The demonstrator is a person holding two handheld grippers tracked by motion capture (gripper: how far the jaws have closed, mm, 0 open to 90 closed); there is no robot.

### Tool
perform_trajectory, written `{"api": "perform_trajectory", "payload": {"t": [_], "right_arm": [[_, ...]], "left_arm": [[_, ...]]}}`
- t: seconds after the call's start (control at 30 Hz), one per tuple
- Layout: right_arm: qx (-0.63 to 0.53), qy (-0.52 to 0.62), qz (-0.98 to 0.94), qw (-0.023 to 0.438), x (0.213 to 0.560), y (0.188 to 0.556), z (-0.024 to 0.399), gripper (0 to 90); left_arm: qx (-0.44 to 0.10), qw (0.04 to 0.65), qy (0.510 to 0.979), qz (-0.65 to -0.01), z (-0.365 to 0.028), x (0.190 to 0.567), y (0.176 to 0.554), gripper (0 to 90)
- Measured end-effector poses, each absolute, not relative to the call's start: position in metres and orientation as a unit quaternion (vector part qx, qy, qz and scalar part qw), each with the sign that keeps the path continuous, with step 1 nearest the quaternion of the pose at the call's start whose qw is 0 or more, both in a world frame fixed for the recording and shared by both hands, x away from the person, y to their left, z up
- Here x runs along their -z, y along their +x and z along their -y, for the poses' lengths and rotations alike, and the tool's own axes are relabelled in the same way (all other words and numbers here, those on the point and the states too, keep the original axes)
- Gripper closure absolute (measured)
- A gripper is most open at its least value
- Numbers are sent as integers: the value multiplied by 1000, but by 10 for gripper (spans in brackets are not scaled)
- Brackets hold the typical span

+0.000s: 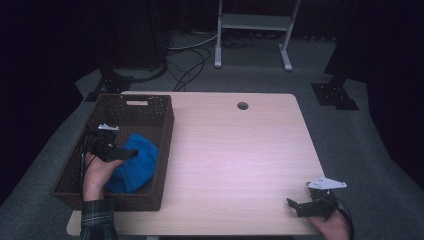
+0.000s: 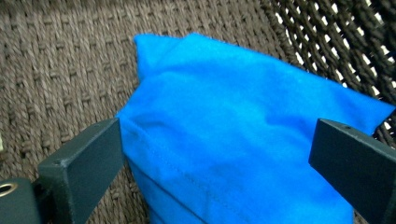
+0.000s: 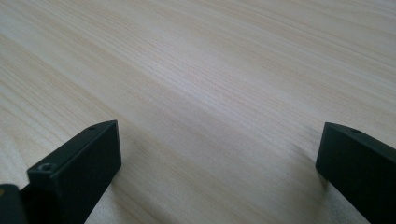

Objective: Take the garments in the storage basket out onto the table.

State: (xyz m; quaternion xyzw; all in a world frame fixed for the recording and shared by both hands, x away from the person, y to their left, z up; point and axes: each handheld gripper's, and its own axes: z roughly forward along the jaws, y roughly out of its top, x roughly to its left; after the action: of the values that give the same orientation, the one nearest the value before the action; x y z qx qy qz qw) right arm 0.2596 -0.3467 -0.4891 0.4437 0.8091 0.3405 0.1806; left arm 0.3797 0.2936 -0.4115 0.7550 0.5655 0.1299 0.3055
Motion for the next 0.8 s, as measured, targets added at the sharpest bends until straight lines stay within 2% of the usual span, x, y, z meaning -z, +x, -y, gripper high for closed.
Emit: {"api": "perform_trajectory", "payload": {"t": [0.8], "right_arm": [[-341, 443, -809, 180, 489, 259, 347, 0]], "left_arm": [[-105, 253, 769, -577, -291, 422, 383, 30]]}}
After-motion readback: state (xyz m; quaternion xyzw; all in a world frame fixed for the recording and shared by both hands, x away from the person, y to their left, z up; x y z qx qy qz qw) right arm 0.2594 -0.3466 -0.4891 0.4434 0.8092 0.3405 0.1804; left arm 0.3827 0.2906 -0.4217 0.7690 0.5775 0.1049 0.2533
